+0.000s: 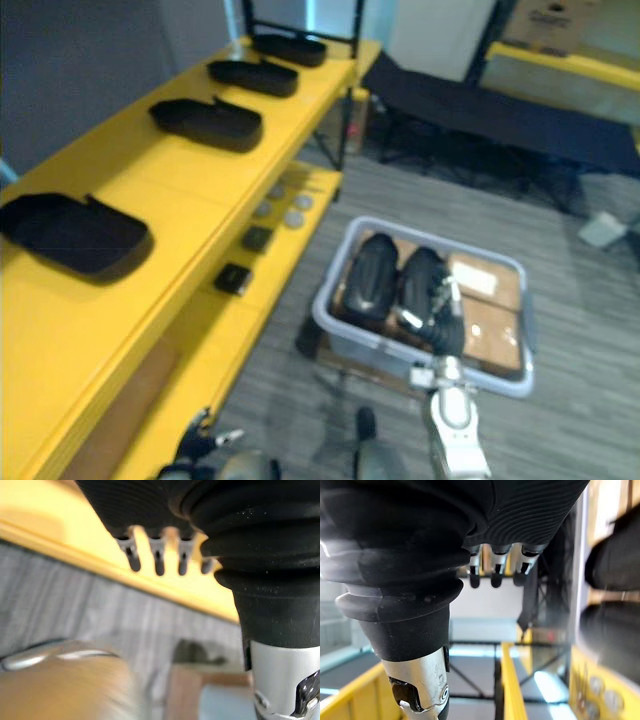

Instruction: Walk over and take plastic housings, then place them on the shelf

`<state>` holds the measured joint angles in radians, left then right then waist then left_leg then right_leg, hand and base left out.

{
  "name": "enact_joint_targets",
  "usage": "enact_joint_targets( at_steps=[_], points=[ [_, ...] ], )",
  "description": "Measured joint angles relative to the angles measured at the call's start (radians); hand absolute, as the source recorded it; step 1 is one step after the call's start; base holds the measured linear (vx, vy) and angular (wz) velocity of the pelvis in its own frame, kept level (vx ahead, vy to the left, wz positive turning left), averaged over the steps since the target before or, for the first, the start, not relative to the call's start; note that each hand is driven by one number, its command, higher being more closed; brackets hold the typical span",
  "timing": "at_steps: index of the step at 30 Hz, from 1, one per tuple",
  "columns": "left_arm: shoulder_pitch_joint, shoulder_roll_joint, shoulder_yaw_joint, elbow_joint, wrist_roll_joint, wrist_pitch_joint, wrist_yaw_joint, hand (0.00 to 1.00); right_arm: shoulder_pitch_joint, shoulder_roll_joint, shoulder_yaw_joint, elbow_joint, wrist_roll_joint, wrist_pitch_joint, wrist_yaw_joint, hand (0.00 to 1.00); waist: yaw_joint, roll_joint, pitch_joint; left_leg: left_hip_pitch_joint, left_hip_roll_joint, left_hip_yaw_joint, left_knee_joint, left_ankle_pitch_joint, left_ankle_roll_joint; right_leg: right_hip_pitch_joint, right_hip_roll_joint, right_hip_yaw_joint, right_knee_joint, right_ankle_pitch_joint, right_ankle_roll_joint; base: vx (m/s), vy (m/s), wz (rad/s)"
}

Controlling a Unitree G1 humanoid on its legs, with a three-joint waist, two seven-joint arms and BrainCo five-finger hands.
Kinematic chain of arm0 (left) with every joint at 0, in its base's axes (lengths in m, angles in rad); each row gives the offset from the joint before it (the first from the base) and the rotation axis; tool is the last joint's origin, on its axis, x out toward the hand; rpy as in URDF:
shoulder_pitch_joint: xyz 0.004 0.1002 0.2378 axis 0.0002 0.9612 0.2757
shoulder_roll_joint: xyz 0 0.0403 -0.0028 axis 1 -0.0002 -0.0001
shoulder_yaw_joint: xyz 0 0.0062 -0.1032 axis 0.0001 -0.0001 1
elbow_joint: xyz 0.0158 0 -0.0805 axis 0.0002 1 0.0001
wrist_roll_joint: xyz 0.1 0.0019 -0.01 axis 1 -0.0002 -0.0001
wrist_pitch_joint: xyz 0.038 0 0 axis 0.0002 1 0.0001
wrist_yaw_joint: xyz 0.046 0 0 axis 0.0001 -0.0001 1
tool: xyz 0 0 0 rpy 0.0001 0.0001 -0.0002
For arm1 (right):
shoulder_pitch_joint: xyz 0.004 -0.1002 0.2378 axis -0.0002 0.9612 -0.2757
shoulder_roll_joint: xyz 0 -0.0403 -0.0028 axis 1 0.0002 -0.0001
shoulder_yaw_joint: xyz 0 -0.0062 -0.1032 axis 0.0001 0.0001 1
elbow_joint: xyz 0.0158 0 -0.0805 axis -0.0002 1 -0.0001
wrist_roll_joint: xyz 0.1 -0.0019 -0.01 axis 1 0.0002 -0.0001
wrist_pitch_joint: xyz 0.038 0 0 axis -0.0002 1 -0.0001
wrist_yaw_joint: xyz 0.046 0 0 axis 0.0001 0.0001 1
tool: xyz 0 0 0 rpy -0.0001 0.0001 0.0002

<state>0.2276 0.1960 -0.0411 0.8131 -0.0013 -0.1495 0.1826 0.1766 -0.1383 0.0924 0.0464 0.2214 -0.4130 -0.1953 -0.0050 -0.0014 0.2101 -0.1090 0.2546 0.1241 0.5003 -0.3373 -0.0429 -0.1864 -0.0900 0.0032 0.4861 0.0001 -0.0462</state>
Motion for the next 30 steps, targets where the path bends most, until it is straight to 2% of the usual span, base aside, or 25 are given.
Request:
enact_joint_targets(
  at_steps=[1,2,3,5,6,7,8,9,10,11,12,13,15,16,18,20,22,26,28,29,30],
  points=[
    [0.006,0.003,0.003,0.003,-0.002,0.0,0.0,0.0,0.001,0.004,0.009,-0.001,0.0,0.0,-0.002,0.0,0.007,-0.006,-0.004,-0.003,0.004,0.002,-0.007,0.006,-0.009,0.003,-0.01,0.004,0.013,0.005,-0.004,-0.03,-0.21,-0.23],
    [0.018,0.006,0.009,0.008,-0.003,0.0,0.0,0.0,0.006,0.011,0.027,-0.001,0.0,0.003,-0.004,0.0,0.014,-0.019,-0.011,-0.019,0.009,0.001,-0.008,0.012,-0.025,0.019,-0.033,0.014,0.001,0.091,-0.041,-0.02,-0.245,-0.22],
    [0.02,0.005,0.028,0.027,-0.01,-0.001,-0.001,0.0,0.01,0.018,0.039,0.0,0.0,0.024,-0.006,0.0,0.017,-0.031,-0.019,-0.031,0.009,-0.013,-0.005,0.012,-0.047,0.029,-0.029,0.034,-0.028,0.107,-0.026,-0.02,-0.242,-0.25],
    [0.037,-0.034,0.041,0.031,-0.042,-0.005,-0.002,0.0,0.014,0.018,0.043,-0.001,0.001,0.063,-0.009,0.0,0.028,0.004,-0.004,-0.027,0.027,-0.03,-0.028,0.039,-0.073,0.027,-0.006,0.021,-0.049,0.093,-0.018,-0.01,-0.139,-0.31],
    [0.051,-0.053,0.058,0.03,-0.063,-0.017,0.0,0.0,0.021,0.019,0.048,-0.001,0.002,0.081,-0.006,0.0,0.026,0.006,-0.002,-0.019,0.033,-0.015,-0.047,0.05,-0.086,0.033,-0.013,0.005,-0.076,0.063,0.026,-0.02,-0.142,-0.32],
    [0.06,-0.059,0.066,0.031,-0.075,-0.023,0.001,0.0,0.028,0.019,0.049,-0.001,0.002,0.088,-0.003,0.0,0.028,0.003,-0.004,-0.011,0.034,-0.001,-0.057,0.054,-0.092,0.04,-0.019,-0.014,-0.096,0.045,0.055,0.0,-0.185,-0.45],
    [0.074,-0.069,0.075,0.031,-0.092,-0.028,0.007,0.0,0.042,0.019,0.056,-0.001,0.002,0.098,0.002,0.0,0.034,-0.003,-0.008,0.005,0.034,0.032,-0.078,0.063,-0.106,0.068,-0.036,-0.065,-0.159,0.003,0.116,0.03,-0.136,-0.48],
    [0.08,-0.069,0.079,0.032,-0.103,-0.031,0.012,0.0,0.047,0.02,0.059,-0.001,0.001,0.103,0.004,0.0,0.034,-0.006,-0.011,0.009,0.033,0.045,-0.088,0.07,-0.111,0.084,-0.038,-0.086,-0.194,-0.012,0.142,0.06,-0.21,-0.6],
    [0.082,-0.069,0.081,0.036,-0.112,-0.034,0.015,0.0,0.048,0.019,0.06,-0.002,0.001,0.111,0.005,0.0,0.034,-0.024,-0.021,0.02,0.031,0.065,-0.113,0.085,-0.126,0.117,-0.04,-0.113,-0.277,-0.036,0.18,0.07,-0.25,-0.51],
    [0.078,-0.072,0.08,0.045,-0.112,-0.042,0.03,0.0,0.054,0.015,0.051,-0.002,0.002,0.114,0.006,0.0,0.027,-0.019,-0.019,0.028,0.034,0.08,-0.142,0.107,-0.139,0.129,-0.033,-0.119,-0.332,-0.045,0.192,0.06,-0.244,-0.43],
    [0.071,-0.082,0.079,0.053,-0.115,-0.046,0.035,0.0,0.052,0.012,0.038,-0.003,0.003,0.114,0.006,0.0,0.017,-0.005,-0.011,0.04,0.04,0.079,-0.161,0.124,-0.141,0.134,-0.023,-0.122,-0.343,-0.038,0.185,0.03,-0.263,-0.08],
    [0.065,-0.103,0.077,0.066,-0.158,-0.062,0.04,0.0,0.065,-0.004,-0.011,-0.018,0.032,0.114,0.017,0.0,-0.015,0.032,-0.002,0.074,0.04,0.077,-0.259,0.187,-0.155,0.134,-0.013,-0.138,-0.342,-0.037,0.181,0.0,-0.212,0.12],
    [0.065,-0.119,0.074,0.063,-0.184,-0.067,0.041,0.0,0.073,-0.022,-0.061,-0.019,0.04,0.117,0.019,0.0,-0.025,0.044,0.001,0.081,0.037,0.078,-0.303,0.218,-0.15,0.125,-0.011,-0.143,-0.343,-0.04,0.175,-0.04,-0.152,0.2],
    [0.055,-0.131,0.059,0.058,-0.187,-0.069,0.04,0.0,0.07,-0.036,-0.146,-0.018,0.041,0.118,0.017,0.0,-0.031,0.079,0.011,0.067,0.031,0.08,-0.322,0.25,-0.136,0.121,-0.016,-0.169,-0.353,-0.035,0.163,-0.08,-0.065,0.28],
    [0.048,-0.136,0.053,0.051,-0.184,-0.075,0.04,0.0,0.062,-0.043,-0.188,-0.004,0.041,0.118,0.013,0.0,-0.036,0.093,0.019,0.053,0.02,0.078,-0.341,0.277,-0.134,0.12,-0.025,-0.189,-0.366,-0.023,0.162,-0.08,-0.025,0.35],
    [0.046,-0.133,0.037,0.018,-0.176,-0.077,0.041,0.0,0.041,-0.052,-0.212,0.042,0.041,0.113,-0.018,0.0,-0.031,0.092,0.029,0.049,-0.011,0.07,-0.391,0.325,-0.125,0.12,-0.04,-0.209,-0.388,-0.004,0.167,-0.1,0.0,0.4],
    [0.046,-0.131,0.035,-0.009,-0.177,-0.064,0.039,0.0,0.003,-0.054,-0.224,0.09,0.041,0.104,-0.049,0.0,-0.016,0.092,0.04,0.048,-0.032,0.047,-0.413,0.329,-0.127,0.119,-0.058,-0.221,-0.406,0.006,0.178,-0.15,0.068,0.22],
    [0.045,-0.098,0.019,-0.058,-0.146,-0.051,0.03,0.0,-0.179,-0.057,-0.246,0.221,0.048,0.096,-0.112,0.0,0.023,0.057,0.103,0.029,-0.095,0.047,-0.418,0.323,-0.108,0.106,-0.118,-0.22,-0.442,0.04,0.202,-0.15,0.115,0.01],
    [0.037,-0.08,0.018,-0.057,-0.157,-0.044,0.03,0.0,-0.305,-0.089,-0.264,0.29,0.09,0.094,-0.146,0.0,0.041,0.038,0.144,0.001,-0.123,0.02,-0.414,0.323,-0.107,0.096,-0.138,-0.229,-0.47,0.076,0.198,-0.1,0.094,0.05],
    [0.026,-0.076,0.018,-0.056,-0.167,-0.043,0.031,0.0,-0.371,-0.121,-0.289,0.327,0.102,0.093,-0.164,0.0,0.05,0.036,0.167,-0.016,-0.135,0.002,-0.407,0.324,-0.104,0.095,-0.146,-0.24,-0.479,0.094,0.199,-0.07,0.07,0.33],
    [0.017,-0.076,0.016,-0.057,-0.196,-0.043,0.031,0.0,-0.446,-0.164,-0.31,0.381,0.12,0.093,-0.181,0.0,0.051,0.044,0.186,-0.042,-0.143,-0.019,-0.389,0.329,-0.099,0.09,-0.152,-0.254,-0.479,0.104,0.2,-0.04,0.05,0.32]
  ],
)
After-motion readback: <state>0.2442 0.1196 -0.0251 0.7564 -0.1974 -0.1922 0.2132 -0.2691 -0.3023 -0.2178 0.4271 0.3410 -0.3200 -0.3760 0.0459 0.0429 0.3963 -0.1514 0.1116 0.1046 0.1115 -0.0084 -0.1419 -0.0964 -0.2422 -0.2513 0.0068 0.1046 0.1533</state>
